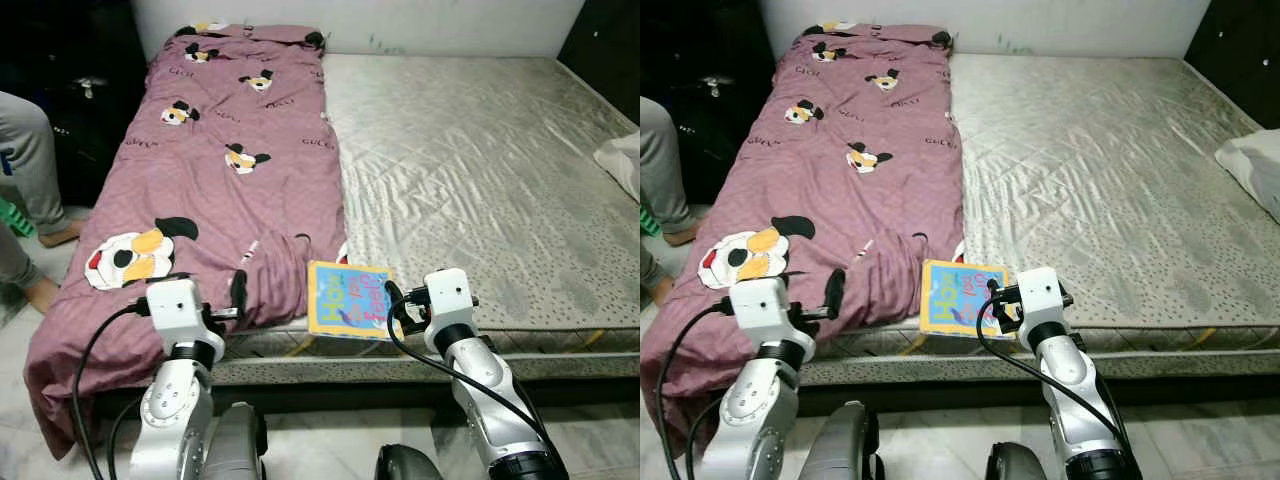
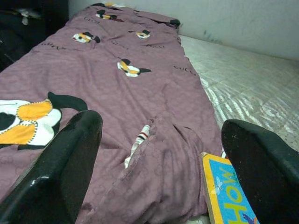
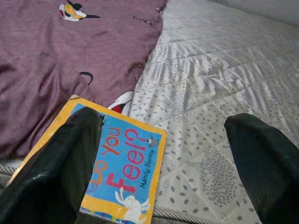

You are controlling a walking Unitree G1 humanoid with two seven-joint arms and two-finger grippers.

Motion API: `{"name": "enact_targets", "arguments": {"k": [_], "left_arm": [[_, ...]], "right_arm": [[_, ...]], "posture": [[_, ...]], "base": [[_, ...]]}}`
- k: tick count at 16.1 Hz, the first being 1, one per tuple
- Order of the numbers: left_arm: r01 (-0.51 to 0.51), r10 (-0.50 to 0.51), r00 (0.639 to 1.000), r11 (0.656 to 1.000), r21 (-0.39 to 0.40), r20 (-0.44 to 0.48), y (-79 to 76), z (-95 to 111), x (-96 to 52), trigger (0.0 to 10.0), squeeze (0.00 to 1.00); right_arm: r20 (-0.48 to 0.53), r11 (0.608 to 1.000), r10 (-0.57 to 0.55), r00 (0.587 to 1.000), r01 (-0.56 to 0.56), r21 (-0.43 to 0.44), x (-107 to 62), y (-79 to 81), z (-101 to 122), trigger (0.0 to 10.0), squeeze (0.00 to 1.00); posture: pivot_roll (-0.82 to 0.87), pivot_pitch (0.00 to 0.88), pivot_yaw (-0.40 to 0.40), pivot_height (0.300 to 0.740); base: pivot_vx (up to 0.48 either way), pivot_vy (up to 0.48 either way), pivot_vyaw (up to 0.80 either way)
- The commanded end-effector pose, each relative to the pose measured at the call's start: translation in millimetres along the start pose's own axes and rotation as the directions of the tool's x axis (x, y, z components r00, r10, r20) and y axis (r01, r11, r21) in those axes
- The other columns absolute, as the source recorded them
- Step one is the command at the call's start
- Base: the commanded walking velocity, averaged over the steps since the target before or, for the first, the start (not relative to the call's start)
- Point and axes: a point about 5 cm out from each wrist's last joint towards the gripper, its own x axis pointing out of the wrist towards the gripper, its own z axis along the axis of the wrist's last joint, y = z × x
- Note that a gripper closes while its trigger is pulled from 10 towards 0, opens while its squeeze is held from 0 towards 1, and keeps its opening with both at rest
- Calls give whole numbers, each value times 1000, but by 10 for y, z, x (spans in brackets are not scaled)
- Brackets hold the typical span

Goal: Clean up the room

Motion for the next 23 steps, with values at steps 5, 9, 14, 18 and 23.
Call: {"name": "enact_targets", "arguments": {"k": [5, 9, 14, 18, 23], "left_arm": [[2, -2, 1000, 1000, 1, 5, 7, 15, -4, 10000, 0], [-7, 7, 1000, 1000, -12, -2, -12, 0, 5, 10000, 0], [-14, 14, 1000, 1000, -3, -13, -19, -13, 5, 10000, 0], [-22, 22, 1000, 1000, -3, -22, -16, -36, 2, 10000, 0], [-74, 74, 997, 997, 10, -28, 39, -50, 1, 10000, 0]], "right_arm": [[4, 1000, 9, 1000, -9, -9, 11, 6, 7, 10000, 0], [4, 1000, 10, 1000, -10, -11, 9, 11, 2, 10000, 0], [3, 1000, 11, 1000, -11, -17, 9, 11, -7, 10000, 0], [10, 999, 31, 999, -31, -10, 4, 41, -16, 10000, 0], [7, 999, 38, 999, -38, -17, 11, 40, -19, 10000, 0]], "posture": [[18, 109, -19, 640], [18, 109, -18, 640], [18, 109, -18, 640], [24, 96, -19, 621], [22, 93, -21, 563]], "base": [[334, 0, 0], [218, 0, 0], [0, 0, 0], [0, 0, 0], [0, 0, 0]]}}
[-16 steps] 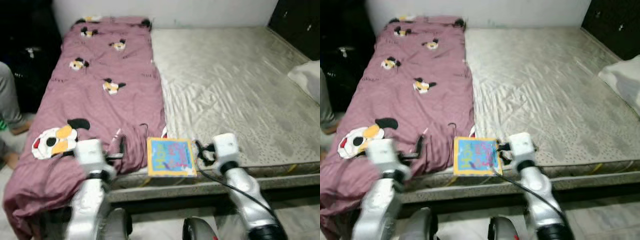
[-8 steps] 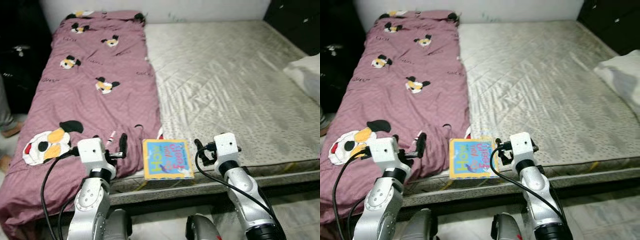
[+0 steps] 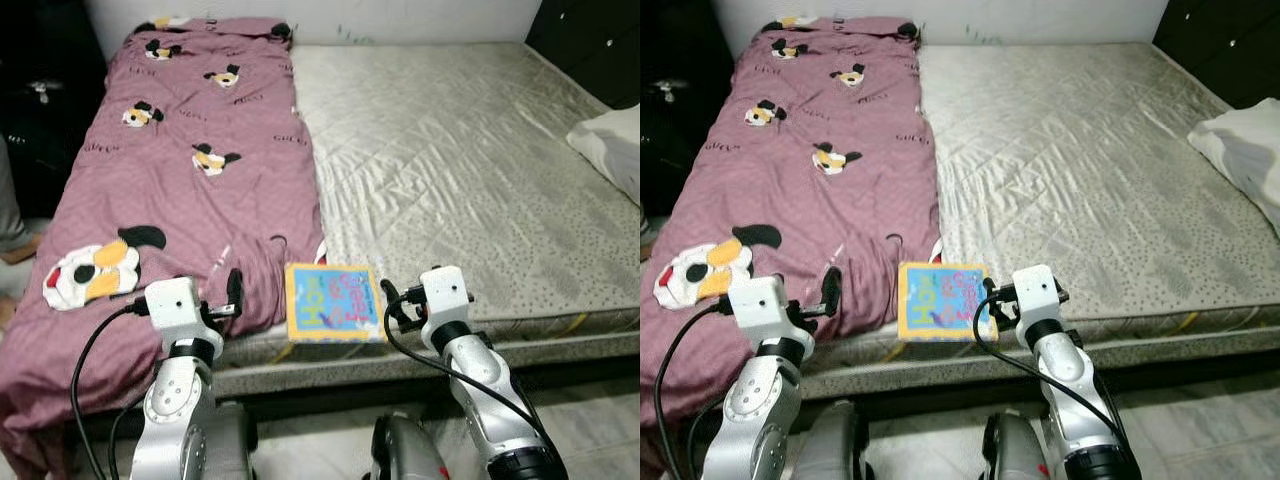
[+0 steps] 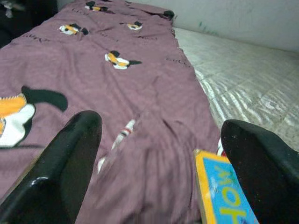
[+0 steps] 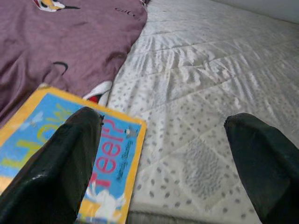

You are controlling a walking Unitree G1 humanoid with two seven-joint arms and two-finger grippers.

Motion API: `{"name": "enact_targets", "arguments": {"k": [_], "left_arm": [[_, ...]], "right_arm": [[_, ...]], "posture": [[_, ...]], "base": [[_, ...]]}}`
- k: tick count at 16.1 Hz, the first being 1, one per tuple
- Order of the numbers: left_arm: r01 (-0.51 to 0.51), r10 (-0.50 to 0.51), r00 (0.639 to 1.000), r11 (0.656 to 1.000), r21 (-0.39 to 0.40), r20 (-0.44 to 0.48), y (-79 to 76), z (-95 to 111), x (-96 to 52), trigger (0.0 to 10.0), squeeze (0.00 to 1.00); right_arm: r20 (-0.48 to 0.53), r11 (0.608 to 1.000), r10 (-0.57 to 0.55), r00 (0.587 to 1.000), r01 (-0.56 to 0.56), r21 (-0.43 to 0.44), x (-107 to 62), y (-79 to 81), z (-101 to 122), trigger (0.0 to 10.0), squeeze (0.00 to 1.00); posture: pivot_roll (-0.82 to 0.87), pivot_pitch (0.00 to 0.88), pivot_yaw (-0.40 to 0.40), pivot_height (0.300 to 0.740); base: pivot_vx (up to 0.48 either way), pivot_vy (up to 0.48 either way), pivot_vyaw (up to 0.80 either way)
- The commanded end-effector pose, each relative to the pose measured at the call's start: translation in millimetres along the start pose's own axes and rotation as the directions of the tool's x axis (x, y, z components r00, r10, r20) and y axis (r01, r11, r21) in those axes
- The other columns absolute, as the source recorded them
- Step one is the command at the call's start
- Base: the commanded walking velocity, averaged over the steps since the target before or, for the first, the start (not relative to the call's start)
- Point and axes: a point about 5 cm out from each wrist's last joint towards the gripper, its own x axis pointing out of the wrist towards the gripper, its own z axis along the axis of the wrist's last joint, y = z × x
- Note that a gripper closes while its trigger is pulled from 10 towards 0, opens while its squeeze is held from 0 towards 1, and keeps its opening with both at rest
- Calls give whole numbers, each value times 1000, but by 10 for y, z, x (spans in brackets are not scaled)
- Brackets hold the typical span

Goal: Clean up the room

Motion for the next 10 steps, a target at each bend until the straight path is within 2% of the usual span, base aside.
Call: {"name": "enact_targets", "arguments": {"k": [1, 8, 9, 10], "left_arm": [[-26, 27, 999, 1000, 8, -25, 29, -47, -14, 10000, 0], [-78, 78, 997, 997, 9, -15, 91, -25, 2, 10000, 0], [-78, 79, 997, 997, 10, -15, 91, -24, 4, 10000, 0], [-79, 79, 997, 997, 8, -16, 92, -24, 7, 10000, 0]], "right_arm": [[0, 1000, 4, 1000, -4, -3, -12, -1, -17, 10000, 0], [0, 1000, 0, 1000, 0, 1, -3, -10, -24, 10000, 0], [-4, 1000, 4, 1000, -4, -29, -6, -9, -28, 10000, 0], [4, 999, 9, 1000, -9, -51, -10, -3, -21, 10000, 0]], "posture": [[22, 92, -20, 553], [21, 95, -22, 553], [21, 97, -21, 553], [20, 98, -20, 553]], "base": [[0, 0, 0], [0, 0, 0], [0, 0, 0], [0, 0, 800]]}}
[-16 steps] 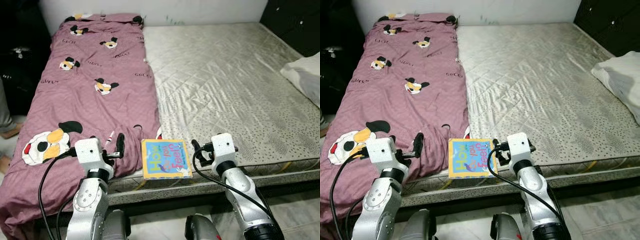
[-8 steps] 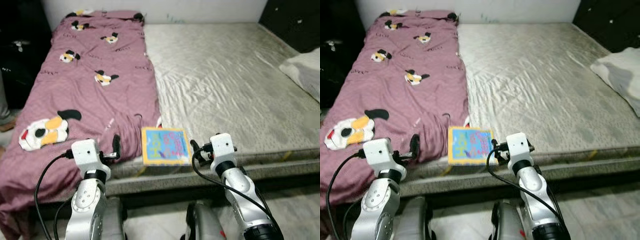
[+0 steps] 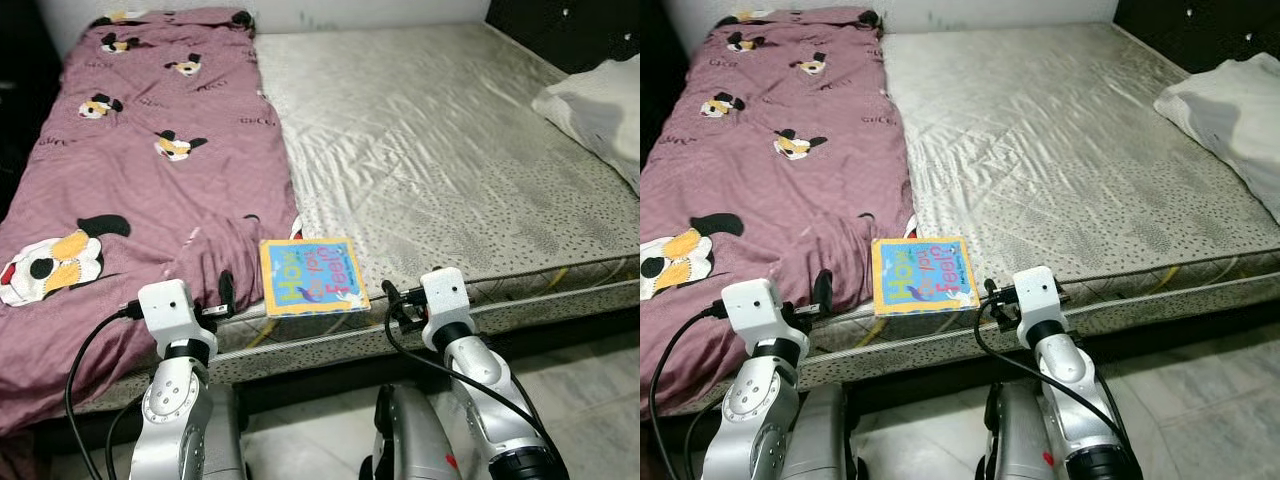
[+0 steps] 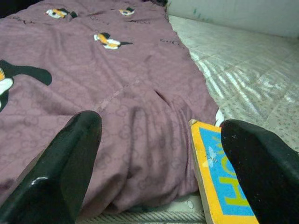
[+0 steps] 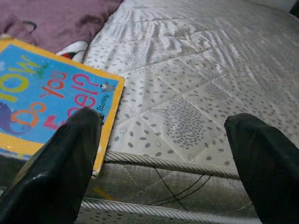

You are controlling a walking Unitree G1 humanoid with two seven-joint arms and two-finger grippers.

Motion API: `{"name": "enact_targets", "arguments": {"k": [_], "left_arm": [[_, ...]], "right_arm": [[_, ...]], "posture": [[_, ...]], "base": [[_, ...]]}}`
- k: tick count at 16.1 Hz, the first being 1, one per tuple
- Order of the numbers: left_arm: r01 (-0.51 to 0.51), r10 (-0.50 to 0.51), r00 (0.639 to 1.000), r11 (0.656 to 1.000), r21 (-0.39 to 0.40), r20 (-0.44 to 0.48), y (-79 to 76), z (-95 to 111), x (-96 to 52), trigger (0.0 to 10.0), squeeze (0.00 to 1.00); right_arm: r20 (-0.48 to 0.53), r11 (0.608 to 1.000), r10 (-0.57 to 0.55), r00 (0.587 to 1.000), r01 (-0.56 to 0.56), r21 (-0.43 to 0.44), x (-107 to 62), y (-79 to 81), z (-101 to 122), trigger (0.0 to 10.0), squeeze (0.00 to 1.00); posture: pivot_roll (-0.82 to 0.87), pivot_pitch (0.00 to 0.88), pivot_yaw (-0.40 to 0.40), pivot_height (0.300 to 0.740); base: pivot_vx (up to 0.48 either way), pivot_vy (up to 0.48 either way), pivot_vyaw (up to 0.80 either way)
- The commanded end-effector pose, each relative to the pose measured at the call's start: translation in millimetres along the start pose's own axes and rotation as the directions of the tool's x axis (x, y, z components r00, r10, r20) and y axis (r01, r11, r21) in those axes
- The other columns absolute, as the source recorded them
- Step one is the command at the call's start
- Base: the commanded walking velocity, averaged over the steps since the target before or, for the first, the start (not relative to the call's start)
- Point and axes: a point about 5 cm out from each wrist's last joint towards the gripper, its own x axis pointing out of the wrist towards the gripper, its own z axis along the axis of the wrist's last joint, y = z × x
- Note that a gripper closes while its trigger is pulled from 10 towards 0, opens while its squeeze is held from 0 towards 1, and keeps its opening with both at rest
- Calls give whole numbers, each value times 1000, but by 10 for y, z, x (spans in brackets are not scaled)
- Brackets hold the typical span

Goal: Clean up the room

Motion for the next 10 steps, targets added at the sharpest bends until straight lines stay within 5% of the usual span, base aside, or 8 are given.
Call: {"name": "enact_targets", "arguments": {"k": [1, 10], "left_arm": [[-21, 21, 1000, 1000, -2, -20, 40, -29, -7, 10000, 0], [-28, 27, 999, 999, -29, -18, 106, -5, 165, 10000, 0]], "right_arm": [[17, 1000, 15, 1000, -15, -7, 5, 57, 22, 10000, 0], [12, 1000, -5, 1000, 5, 11, 4, 18, 12, 10000, 0]], "posture": [[18, 99, -19, 553], [4, 97, -17, 553]], "base": [[0, 0, 800], [0, 0, 89]]}}
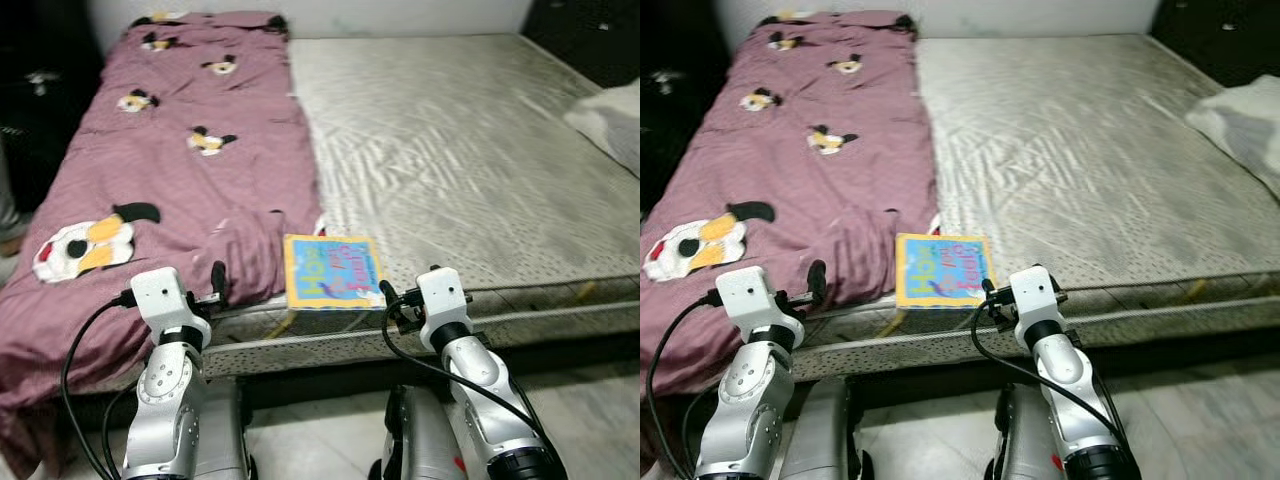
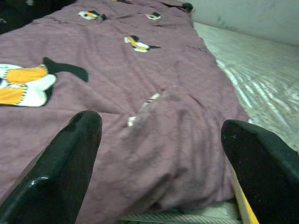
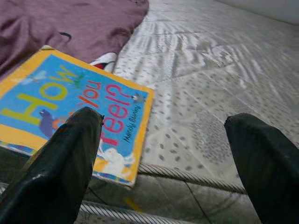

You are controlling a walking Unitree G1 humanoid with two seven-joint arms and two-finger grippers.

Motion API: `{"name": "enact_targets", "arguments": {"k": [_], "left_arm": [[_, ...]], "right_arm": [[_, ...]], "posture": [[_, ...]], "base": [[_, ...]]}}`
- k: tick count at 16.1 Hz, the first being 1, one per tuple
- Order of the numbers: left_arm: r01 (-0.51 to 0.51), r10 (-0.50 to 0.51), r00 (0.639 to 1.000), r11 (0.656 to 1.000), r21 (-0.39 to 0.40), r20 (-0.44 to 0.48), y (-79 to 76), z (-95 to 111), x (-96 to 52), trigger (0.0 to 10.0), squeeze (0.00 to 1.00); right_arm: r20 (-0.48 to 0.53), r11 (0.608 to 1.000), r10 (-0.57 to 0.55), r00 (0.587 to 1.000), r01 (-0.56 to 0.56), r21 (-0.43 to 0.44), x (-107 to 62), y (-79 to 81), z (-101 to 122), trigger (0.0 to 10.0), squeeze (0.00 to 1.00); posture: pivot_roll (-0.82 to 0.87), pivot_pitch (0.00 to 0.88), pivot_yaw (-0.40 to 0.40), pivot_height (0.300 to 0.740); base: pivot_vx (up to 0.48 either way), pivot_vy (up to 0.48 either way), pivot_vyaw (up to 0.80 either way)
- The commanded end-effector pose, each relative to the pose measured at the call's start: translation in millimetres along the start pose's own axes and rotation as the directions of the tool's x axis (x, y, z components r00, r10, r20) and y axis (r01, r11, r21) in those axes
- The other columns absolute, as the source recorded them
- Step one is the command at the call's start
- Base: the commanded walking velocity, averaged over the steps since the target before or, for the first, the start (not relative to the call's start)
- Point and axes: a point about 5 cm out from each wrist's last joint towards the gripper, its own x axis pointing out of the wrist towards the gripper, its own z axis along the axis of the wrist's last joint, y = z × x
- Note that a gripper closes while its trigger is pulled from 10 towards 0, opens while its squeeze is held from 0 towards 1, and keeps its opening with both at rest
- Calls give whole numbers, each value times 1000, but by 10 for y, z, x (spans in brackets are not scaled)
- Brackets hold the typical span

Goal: Clean up the room

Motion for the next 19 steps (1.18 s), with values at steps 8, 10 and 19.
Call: {"name": "enact_targets", "arguments": {"k": [8, 10, 19], "left_arm": [[91, -104, 990, 987, -132, -94, -156, -183, 228, 10000, 0], [100, -115, 988, 984, -148, -100, -184, -208, 243, 10000, 0], [78, -127, 969, 971, -226, -212, -296, -427, 420, 10000, 0]], "right_arm": [[-4, 999, -34, 999, 34, -33, -140, -212, -14, 10000, 0], [-10, 999, -34, 999, 33, -40, -160, -225, -21, 10000, 0], [-36, 992, -39, 999, 34, -122, -535, -382, 12, 10000, 0]], "posture": [[-78, 112, -40, 553], [-85, 114, -42, 553], [-201, 167, -61, 553]], "base": [[0, 0, 0], [0, 0, 0], [0, 0, 0]]}}
